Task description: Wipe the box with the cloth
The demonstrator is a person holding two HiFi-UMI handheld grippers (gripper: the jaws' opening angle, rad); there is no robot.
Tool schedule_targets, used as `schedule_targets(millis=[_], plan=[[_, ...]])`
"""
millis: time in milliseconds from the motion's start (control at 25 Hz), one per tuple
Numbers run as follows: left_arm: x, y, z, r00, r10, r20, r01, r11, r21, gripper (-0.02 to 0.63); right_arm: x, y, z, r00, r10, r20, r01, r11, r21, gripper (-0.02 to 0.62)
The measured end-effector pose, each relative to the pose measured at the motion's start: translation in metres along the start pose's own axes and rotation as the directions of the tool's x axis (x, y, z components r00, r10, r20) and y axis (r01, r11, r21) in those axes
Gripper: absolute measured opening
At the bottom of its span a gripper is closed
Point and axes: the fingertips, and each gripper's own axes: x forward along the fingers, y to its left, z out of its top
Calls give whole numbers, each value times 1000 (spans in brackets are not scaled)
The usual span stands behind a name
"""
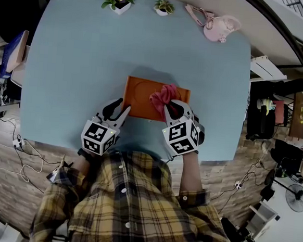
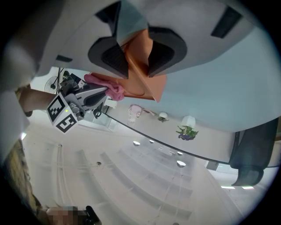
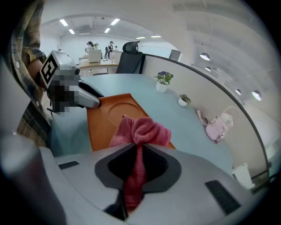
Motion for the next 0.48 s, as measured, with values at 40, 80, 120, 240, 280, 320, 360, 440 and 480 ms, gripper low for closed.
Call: schedule_targets(millis=[40,80,120,240,280,320,360,440,480], plan=[[0,0,0,1000,0,0,0,1000,0,138,-1,-3,-4,1000,-10,-12,10,1000,-8,49],[0,0,0,1000,1,-1,-1,1000,0,138,-2,-6,-8,1000,-19,-24,19,1000,-14,49],[0,0,0,1000,1,-1,-1,1000,0,138,-4,-8,-12,999,-28,-36,27,999,-21,49],[0,0,0,1000,3,-1,-3,1000,0,138,-8,-16,-22,996,-54,-65,52,998,-39,49],[0,0,0,1000,3,-1,-3,1000,0,138,-9,-18,-25,995,-63,-74,60,997,-43,49],[0,0,0,1000,3,-1,-3,1000,0,138,-11,-21,-28,994,-72,-83,68,997,-48,49],[0,0,0,1000,2,-1,-2,1000,0,138,-13,-23,-30,992,-82,-92,77,996,-52,49],[0,0,0,1000,2,-2,-2,1000,-1,138,-18,-27,-34,990,-100,-98,95,994,-54,49],[0,0,0,1000,2,-2,-2,1000,-1,139,-21,-29,-35,989,-111,-96,106,993,-50,49]])
